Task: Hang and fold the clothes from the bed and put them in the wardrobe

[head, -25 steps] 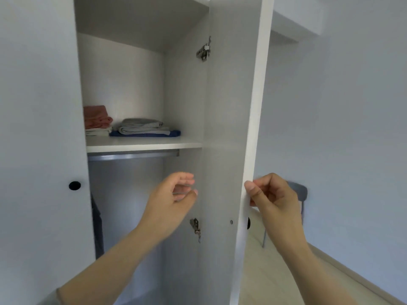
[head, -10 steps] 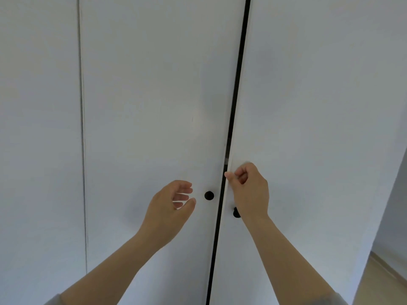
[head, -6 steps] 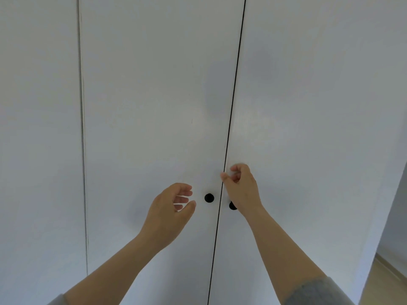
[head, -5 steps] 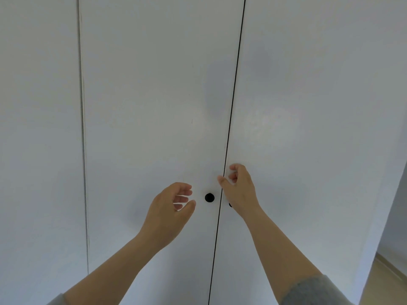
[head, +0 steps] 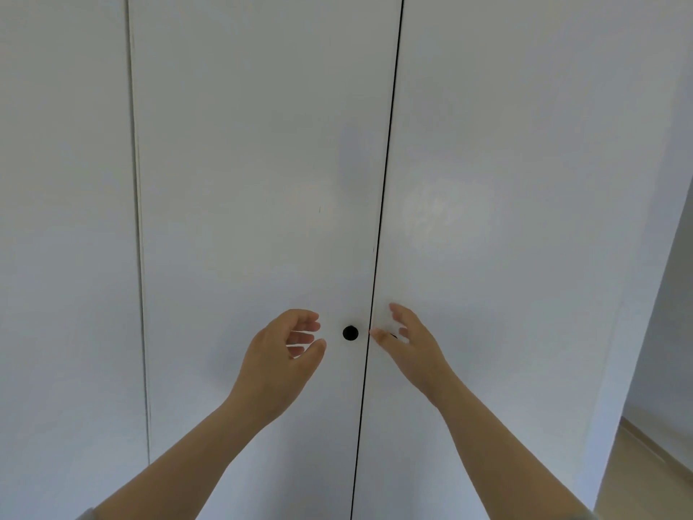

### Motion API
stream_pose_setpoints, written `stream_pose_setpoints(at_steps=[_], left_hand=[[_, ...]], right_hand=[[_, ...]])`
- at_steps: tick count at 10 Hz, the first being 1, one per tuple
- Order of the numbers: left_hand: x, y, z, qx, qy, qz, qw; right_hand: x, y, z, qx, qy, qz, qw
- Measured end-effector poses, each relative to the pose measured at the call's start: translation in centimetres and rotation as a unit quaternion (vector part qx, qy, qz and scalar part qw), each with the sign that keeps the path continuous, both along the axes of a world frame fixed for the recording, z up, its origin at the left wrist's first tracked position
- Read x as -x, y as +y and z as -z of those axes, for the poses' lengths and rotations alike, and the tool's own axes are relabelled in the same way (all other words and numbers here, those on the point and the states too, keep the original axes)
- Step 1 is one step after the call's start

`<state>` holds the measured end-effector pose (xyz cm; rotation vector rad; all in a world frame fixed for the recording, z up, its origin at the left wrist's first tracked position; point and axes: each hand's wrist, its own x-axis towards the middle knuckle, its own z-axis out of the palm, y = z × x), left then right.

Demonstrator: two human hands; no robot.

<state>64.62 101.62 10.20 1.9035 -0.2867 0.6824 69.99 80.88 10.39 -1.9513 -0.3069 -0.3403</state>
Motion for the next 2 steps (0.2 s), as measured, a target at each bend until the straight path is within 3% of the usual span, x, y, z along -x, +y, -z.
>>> stream_pose_setpoints(at_steps=[1, 2], left_hand=[[0.7, 0.2, 0.0, -0.005, -0.005, 0.004, 1.0], [1.6, 0.5, -0.2, 0.021, -0.008, 0.008, 1.0]], right_hand=[[2.5, -1.7, -0.2, 0.024, -0.037, 0.017, 0.999], [5.3, -3.7, -1.0, -0.055, -0.078, 0.013, 0.995]])
